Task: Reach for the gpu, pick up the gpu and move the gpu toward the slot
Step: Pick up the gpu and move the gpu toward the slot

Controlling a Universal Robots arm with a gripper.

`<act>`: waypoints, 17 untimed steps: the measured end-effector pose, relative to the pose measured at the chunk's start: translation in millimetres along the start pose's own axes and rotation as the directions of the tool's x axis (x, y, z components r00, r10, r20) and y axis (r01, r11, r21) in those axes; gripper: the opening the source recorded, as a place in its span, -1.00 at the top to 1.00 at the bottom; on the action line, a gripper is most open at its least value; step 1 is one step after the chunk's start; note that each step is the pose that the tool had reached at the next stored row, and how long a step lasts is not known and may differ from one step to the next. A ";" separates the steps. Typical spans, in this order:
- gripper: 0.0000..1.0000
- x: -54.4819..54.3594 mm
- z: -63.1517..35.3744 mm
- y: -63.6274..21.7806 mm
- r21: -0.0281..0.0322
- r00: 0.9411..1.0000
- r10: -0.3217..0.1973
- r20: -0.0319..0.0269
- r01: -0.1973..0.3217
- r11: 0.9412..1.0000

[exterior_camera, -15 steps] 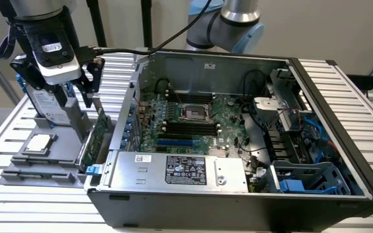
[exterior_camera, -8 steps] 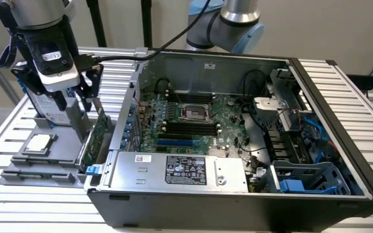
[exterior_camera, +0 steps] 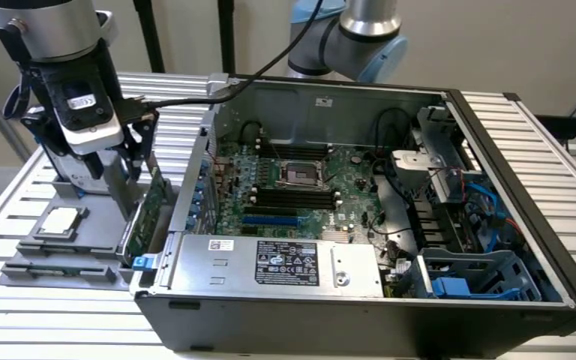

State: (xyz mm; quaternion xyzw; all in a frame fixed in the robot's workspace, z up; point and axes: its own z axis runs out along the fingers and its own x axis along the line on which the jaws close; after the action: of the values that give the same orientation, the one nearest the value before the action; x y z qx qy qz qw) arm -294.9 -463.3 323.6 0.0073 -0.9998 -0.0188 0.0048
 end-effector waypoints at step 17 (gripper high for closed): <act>-0.08 0.4 30.9 -2.3 -0.001 0.997 0.071 0.003 -0.071 0.997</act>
State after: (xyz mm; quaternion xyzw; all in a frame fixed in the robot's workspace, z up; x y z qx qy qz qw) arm -295.6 -464.4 292.7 -0.0282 -0.9994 -0.0190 0.0039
